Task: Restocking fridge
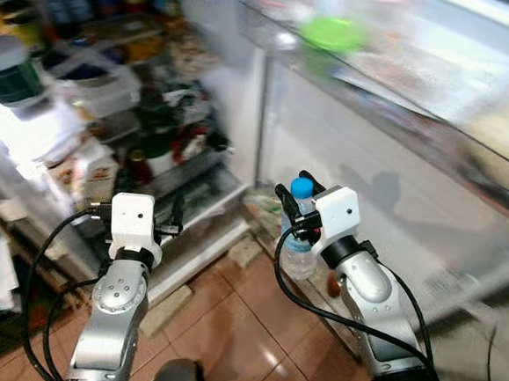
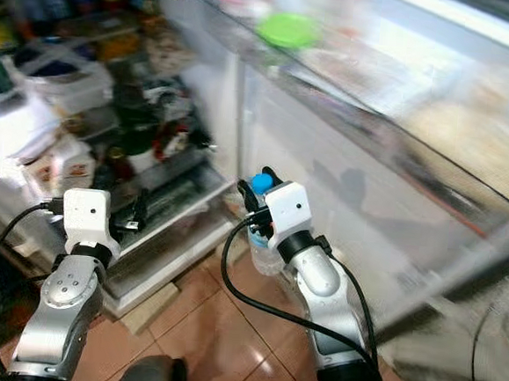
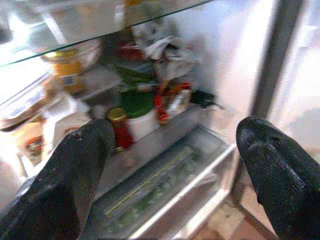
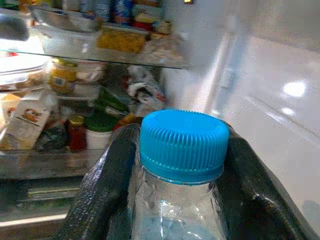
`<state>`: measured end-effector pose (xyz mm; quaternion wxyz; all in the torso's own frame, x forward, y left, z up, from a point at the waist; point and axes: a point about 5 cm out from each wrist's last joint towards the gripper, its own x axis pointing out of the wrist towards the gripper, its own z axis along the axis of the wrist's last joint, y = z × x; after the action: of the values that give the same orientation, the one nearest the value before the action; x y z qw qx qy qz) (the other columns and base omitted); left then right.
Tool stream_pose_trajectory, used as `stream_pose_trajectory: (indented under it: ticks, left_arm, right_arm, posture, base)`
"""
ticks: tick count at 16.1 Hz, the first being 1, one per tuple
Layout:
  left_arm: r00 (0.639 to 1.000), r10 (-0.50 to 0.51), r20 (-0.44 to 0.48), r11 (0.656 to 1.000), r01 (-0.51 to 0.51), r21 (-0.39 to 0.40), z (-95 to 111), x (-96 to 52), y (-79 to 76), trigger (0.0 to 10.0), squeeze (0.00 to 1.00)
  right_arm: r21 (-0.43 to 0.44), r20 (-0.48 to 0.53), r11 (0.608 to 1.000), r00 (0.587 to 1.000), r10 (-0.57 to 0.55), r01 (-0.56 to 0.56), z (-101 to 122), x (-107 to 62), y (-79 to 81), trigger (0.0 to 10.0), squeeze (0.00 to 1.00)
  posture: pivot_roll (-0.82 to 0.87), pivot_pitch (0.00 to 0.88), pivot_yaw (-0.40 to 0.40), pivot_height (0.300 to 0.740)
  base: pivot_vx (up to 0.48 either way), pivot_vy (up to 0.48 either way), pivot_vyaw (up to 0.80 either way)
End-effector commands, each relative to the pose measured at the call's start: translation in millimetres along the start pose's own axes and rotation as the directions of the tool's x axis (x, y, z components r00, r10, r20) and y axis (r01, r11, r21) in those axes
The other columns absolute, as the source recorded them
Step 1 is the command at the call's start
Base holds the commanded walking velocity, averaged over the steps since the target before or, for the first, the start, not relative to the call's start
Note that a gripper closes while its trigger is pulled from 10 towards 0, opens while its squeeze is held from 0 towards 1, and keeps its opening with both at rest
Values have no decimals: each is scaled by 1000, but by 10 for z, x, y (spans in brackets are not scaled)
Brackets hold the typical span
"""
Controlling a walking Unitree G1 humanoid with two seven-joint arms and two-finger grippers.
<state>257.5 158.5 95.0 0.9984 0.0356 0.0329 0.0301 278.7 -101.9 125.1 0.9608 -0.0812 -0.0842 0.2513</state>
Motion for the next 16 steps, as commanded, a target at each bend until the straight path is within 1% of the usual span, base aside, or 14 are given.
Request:
stream_pose_trajectory:
  ticks: [1,3,4,5,9,12,13,16]
  left_arm:
    - [1000,8,-7,1000,-8,4,-20,-5,23,10000,0]
    - [1000,2,-4,1000,-2,-2,-14,-3,13,10000,0]
    - [1000,7,-5,1000,-7,-10,-14,-4,13,10000,0]
    - [1000,3,-11,1000,-3,4,-21,-3,11,10000,0]
    - [1000,-3,-23,1000,3,0,-45,-3,6,10000,0]
    - [1000,-17,-19,1000,17,-17,-33,-6,-17,10000,0]
    - [1000,-22,-14,1000,21,-22,-25,-6,-24,10000,0]
    - [1000,-21,-10,1000,21,-15,-13,2,-37,10000,0]
  right_arm:
    - [-2,34,1000,999,-9,9,62,15,-19,10000,0]
    - [-4,32,1000,999,-12,12,60,11,-26,10000,0]
    - [-4,32,1000,999,-14,14,58,8,-30,10000,0]
    - [-5,32,1000,999,-15,16,59,8,-33,10000,0]
    - [-7,33,999,999,-42,42,60,11,-59,10000,0]
    - [-3,28,998,998,-60,60,55,20,-85,10000,0]
    - [-1,28,998,998,-63,63,55,19,-88,10000,0]
    - [2,28,997,997,-71,71,56,21,-92,10000,0]
  posture:
    - [37,109,12,740]
    - [37,112,14,740]
    - [37,112,15,740]
    - [37,113,16,740]
    - [38,114,15,740]
    - [41,117,14,740]
    - [41,118,16,736]
    - [41,118,16,697]
  base:
    - [352,285,0]
    - [292,126,0]
    - [0,0,0]
    - [0,0,0]
    - [0,0,0]
    - [0,0,0]
    - [0,0,0]
    - [0,0,0]
